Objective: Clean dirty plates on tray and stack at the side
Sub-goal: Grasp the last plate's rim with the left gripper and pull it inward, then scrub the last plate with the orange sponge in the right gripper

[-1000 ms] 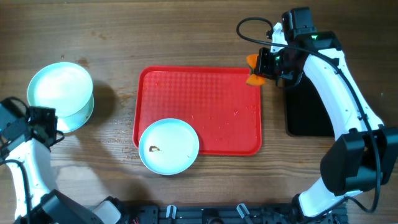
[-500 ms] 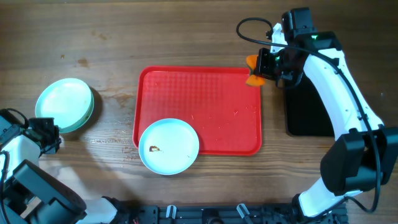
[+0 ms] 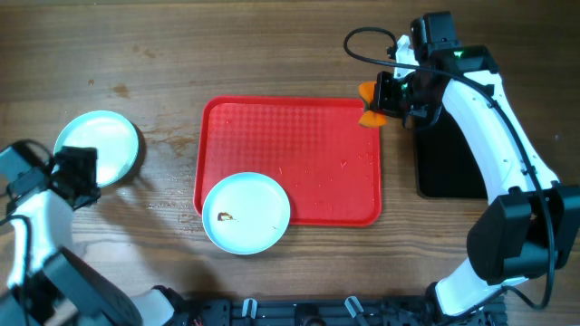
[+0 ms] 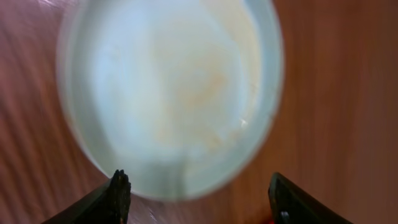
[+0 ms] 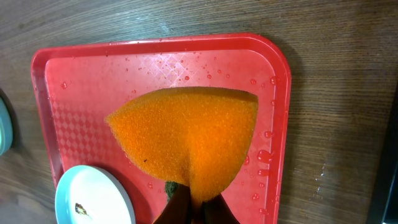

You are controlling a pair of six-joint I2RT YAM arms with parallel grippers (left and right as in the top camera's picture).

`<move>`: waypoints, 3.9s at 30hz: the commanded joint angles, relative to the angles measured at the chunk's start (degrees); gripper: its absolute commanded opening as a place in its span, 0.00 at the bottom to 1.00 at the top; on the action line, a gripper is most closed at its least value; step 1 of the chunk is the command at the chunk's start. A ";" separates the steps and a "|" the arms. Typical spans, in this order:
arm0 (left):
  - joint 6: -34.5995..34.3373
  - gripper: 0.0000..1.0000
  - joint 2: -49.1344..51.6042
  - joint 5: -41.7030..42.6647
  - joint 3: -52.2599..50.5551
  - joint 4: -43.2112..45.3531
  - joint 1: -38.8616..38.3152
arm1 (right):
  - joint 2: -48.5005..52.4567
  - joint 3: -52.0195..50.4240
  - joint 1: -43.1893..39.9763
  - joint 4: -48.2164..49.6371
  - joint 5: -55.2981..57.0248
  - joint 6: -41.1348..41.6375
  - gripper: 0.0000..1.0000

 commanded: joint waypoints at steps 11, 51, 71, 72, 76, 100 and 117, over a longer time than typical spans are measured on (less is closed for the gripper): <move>7.74 0.53 -6.60 -5.73 -0.28 -36.44 -46.90 | -1.70 1.44 0.15 -1.46 -2.67 -2.95 0.04; 9.46 0.18 0.44 4.57 -13.70 2.01 -43.74 | -1.70 1.44 7.56 -3.32 -9.27 -6.43 0.04; 7.56 0.04 4.17 12.41 -13.68 6.10 -45.48 | -0.74 -8.33 20.13 10.56 -10.99 5.92 0.04; 7.56 0.04 4.17 12.41 -13.68 6.34 -47.23 | -0.74 -8.33 20.09 10.64 -10.97 5.84 0.04; 4.15 0.04 4.17 12.17 -13.68 8.90 -53.33 | -0.72 -8.33 20.09 10.73 -10.95 5.77 0.04; 0.39 0.04 4.17 0.79 -13.70 11.17 -58.58 | 16.37 -8.33 22.77 21.11 -20.22 7.43 0.04; 3.54 0.04 4.17 1.62 -13.70 10.36 -58.58 | 18.36 -9.99 22.88 23.71 -20.17 20.85 0.04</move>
